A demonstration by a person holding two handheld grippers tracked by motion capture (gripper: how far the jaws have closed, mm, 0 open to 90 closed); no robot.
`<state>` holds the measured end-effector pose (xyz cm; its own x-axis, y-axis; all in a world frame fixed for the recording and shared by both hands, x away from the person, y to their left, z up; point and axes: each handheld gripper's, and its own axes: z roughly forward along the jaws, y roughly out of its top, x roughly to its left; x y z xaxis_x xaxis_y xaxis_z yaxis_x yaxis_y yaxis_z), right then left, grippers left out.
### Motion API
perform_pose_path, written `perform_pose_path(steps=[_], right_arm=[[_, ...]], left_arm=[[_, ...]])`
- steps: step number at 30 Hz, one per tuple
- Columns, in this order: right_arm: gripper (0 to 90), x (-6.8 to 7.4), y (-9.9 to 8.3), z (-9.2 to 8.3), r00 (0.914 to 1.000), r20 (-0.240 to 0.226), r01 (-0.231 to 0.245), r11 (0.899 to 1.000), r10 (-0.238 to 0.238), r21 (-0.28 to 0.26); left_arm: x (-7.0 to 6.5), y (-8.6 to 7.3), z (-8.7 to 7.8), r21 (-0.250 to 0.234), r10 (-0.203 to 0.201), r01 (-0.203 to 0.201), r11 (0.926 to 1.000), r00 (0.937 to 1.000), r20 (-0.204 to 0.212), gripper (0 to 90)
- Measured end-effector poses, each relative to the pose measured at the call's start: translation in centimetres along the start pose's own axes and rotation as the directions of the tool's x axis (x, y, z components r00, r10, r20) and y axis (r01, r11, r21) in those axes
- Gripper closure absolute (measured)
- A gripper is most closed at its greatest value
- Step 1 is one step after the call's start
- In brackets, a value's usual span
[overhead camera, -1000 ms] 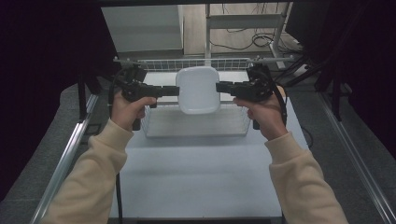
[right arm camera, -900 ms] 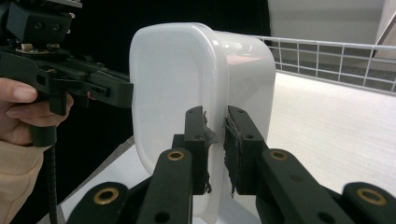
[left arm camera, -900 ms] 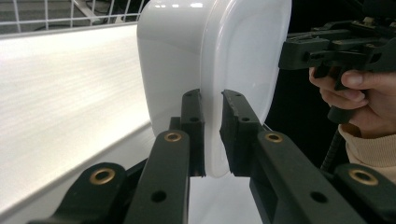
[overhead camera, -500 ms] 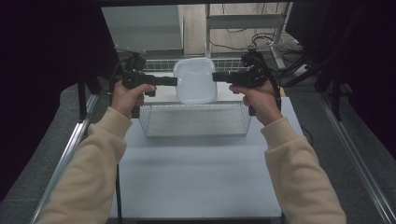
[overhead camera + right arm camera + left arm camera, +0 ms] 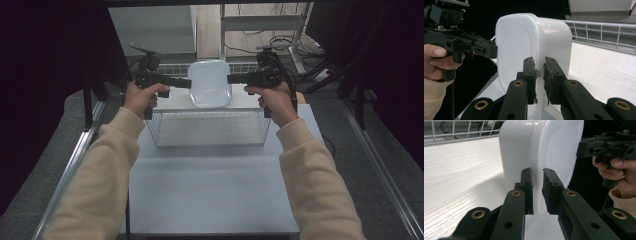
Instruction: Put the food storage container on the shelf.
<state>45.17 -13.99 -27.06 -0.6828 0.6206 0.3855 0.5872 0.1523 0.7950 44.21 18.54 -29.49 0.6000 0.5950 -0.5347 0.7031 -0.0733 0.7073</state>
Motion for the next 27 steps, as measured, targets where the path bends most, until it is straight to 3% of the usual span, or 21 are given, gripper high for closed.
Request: perform_pose_path(steps=[4,5,10,13,17,24,27], right_arm=[[80.0,-0.8,0.1,0.6,0.999,-0.01,-0.043,0.999,0.043,0.012],[79.3,-1.2,0.2,0.8,0.9972,-0.014,-0.073,0.997,0.073,0.023],[77.7,-1.8,0.7,1.3,0.9951,0.005,-0.099,0.995,0.099,0.031],[76.2,-2.8,1.3,1.8,0.9887,-0.005,-0.149,0.988,0.15,0.044],[74.6,-3.3,1.5,2.3,0.9844,-0.001,-0.176,0.983,0.176,0.053],[71.3,-4.7,1.7,3.8,0.9626,-0.01,-0.27,0.961,0.271,0.063],[71.0,-4.8,1.6,4.0,0.9578,-0.012,-0.286,0.956,0.287,0.06]], left_arm=[[0.5,0.3,0.3,-0.006,-0.022,0.022,0.9997,0.9998,0.003,79.7],[0.7,0.6,0.5,-0.008,-0.04,0.04,0.9992,0.9992,0.0,79.6],[1.1,1.4,1.0,-0.011,-0.074,0.074,0.9972,0.9972,0.002,79.4],[2.0,1.8,1.4,-0.01,-0.136,0.136,0.9906,0.9903,0.027,78.9],[2.4,2.1,1.7,-0.008,-0.151,0.152,0.9884,0.988,0.03,77.1],[3.6,2.4,2.3,0.0,-0.21,0.211,0.9776,0.9773,0.025,71.6],[3.9,2.4,2.5,-0.001,-0.223,0.223,0.9747,0.9744,0.025,70.3]])
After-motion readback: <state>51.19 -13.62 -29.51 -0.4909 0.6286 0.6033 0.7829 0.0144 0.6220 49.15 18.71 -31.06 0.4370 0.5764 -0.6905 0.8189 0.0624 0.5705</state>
